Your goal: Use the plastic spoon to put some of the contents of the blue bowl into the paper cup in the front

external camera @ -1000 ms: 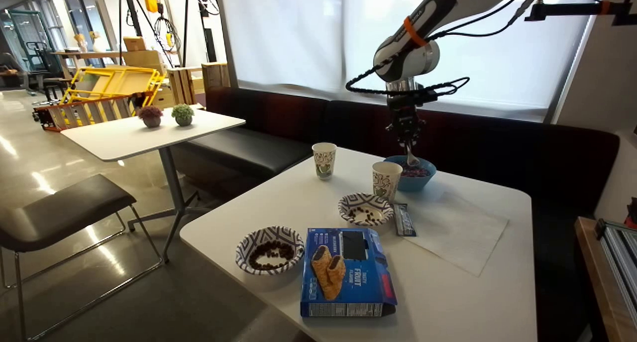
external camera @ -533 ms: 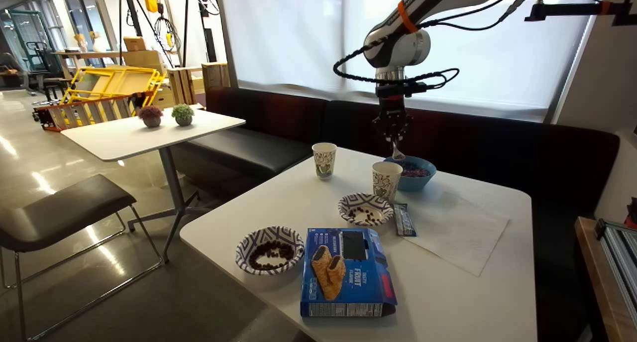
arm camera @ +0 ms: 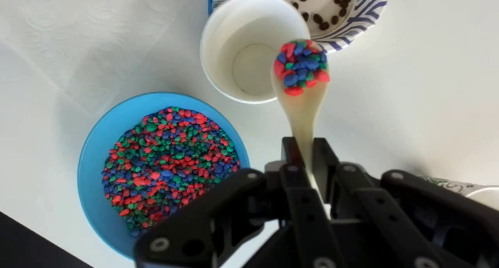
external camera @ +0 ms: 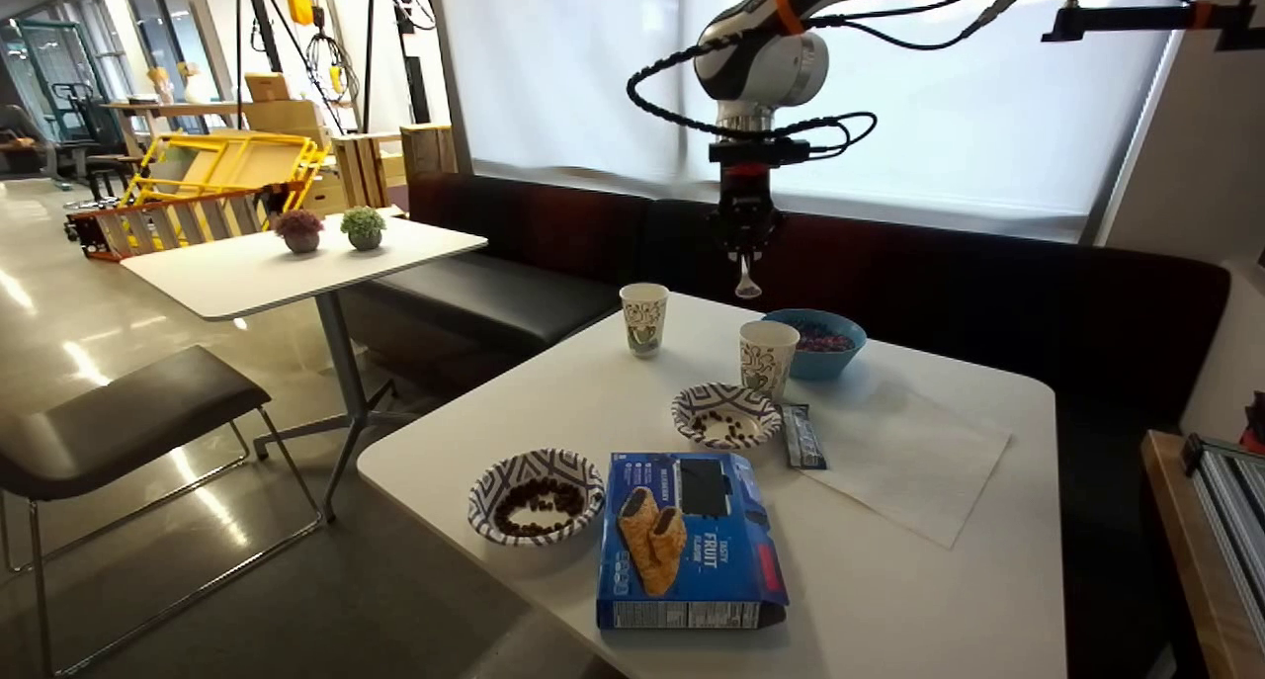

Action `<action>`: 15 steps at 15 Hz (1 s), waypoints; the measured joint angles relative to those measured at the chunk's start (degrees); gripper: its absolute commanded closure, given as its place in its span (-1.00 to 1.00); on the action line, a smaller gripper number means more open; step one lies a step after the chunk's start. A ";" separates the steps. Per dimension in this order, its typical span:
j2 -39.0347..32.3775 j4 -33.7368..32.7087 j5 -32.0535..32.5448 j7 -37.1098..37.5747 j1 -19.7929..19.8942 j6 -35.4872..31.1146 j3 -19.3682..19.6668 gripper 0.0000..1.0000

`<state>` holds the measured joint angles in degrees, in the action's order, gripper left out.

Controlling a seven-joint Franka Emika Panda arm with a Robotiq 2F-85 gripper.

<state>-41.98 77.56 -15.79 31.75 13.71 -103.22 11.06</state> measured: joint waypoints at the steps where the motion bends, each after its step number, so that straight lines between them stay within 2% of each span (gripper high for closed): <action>1: -0.70 -1.50 -0.31 1.95 -0.02 0.33 0.00 0.93; 9: -8.40 -14.20 -5.09 21.43 1.70 2.50 -0.38 0.93; 10: -9.24 -15.68 -5.96 23.54 2.29 2.50 -0.69 0.73; 15: -9.51 -16.11 -5.98 23.56 2.38 2.50 -0.65 0.73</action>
<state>-51.50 61.45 -21.77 55.32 16.09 -100.72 10.41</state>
